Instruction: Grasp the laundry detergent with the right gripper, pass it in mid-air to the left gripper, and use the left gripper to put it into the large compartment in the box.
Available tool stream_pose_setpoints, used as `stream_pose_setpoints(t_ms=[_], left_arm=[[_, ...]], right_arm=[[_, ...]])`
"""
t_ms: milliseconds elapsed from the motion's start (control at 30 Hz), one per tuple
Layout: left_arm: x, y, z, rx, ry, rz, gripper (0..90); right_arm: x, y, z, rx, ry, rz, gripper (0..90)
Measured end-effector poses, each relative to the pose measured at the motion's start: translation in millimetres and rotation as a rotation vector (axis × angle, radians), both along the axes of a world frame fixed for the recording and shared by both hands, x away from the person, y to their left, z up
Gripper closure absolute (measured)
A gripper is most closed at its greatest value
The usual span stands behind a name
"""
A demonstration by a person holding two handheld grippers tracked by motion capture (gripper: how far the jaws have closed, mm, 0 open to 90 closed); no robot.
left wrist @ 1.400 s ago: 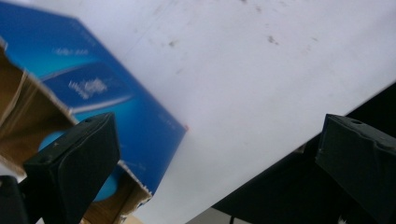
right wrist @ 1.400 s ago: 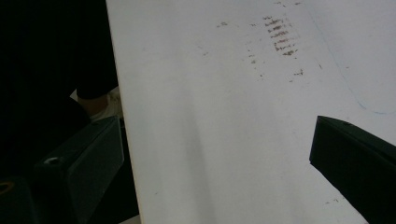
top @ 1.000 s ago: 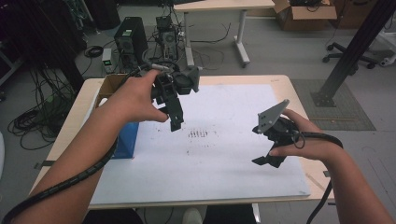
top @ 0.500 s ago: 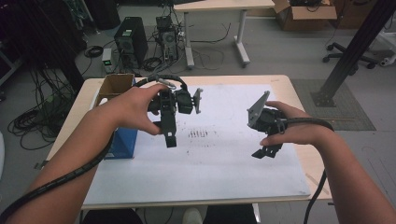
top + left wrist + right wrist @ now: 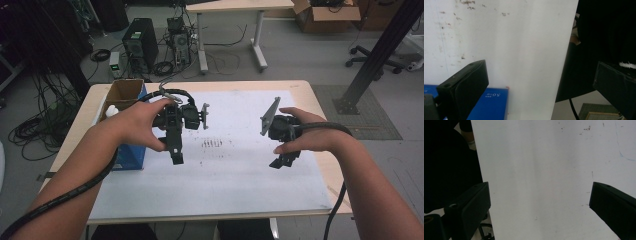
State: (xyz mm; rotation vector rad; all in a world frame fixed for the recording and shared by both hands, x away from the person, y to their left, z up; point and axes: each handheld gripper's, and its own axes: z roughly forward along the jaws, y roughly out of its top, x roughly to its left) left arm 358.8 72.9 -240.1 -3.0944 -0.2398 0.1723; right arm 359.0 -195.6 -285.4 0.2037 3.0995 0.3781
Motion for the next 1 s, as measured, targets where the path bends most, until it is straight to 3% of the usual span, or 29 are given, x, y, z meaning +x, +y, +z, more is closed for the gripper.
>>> stream_pose_setpoints(t_ms=[600, 1000], left_arm=[[14.4, -1.2, -0.2, -0.001, -0.001, 0.001, 0.2], [10.3, 0.5, 2.0, -0.013, -0.023, 0.014, 0.2]], right_arm=[[12.1, -3.5, -2.5, 0.01, 0.007, -0.006, 3.5], [11.2, -1.7, -3.6, 0.018, -0.007, -0.026, 3.6]])
